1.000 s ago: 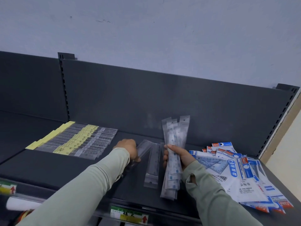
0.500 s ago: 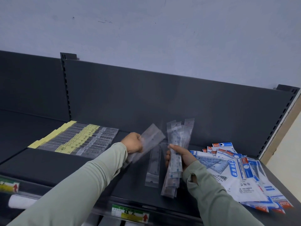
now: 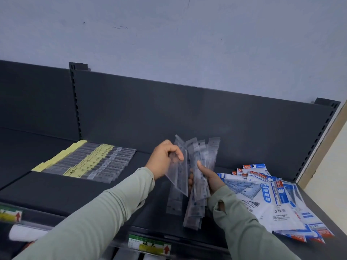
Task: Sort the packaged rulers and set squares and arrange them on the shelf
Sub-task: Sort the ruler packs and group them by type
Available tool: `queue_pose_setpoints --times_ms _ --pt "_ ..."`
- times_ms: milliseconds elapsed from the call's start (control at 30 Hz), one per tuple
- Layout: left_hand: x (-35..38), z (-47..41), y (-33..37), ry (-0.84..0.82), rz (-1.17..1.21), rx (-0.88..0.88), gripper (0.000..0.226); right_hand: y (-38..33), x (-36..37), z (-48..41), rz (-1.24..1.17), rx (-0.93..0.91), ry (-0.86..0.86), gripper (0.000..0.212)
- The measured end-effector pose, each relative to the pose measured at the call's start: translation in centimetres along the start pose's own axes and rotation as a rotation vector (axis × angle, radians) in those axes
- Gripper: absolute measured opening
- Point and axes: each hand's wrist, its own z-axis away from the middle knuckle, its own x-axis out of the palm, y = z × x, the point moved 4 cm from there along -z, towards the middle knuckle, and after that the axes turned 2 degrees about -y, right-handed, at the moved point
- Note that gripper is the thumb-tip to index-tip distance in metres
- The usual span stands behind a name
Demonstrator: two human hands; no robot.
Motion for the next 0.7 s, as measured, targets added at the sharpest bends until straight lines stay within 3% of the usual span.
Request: queue_pose_setpoints --times_ms 100,267,400,500,633,700 --pt "0.8 0.7 0.3 -0.056 0.017 0.034 0.054 -0.2 0.9 0.6 -0.065 -0.019 -0.082 0.040" --pt "1.9 1.4 1.7 -0.232 0.001 0.063 0.033 -0.3 0.7 0.8 -0.025 -0.062 -0.050 0.043" --pt "1.7 1.4 1.6 -0.356 0.050 -0.059 0.057 -0.4 0.2 0.9 0.022 -0.047 0.006 0.049" --pt "1.5 1.4 1.6 -0.291 0.363 -0.273 0.043 -0.5 0.0 0.9 0.032 -0.066 0.034 0.055" --pt "2.3 1.7 1.0 -0.171 0.416 -0.338 0.042 -0.3 0.3 1.2 0.027 -0.056 0.041 0.053" --pt "2.5 1.7 0.7 -0.099 0.464 -0.386 0.032 -0.3 0.5 1.3 0.019 -0.065 0.024 0.047"
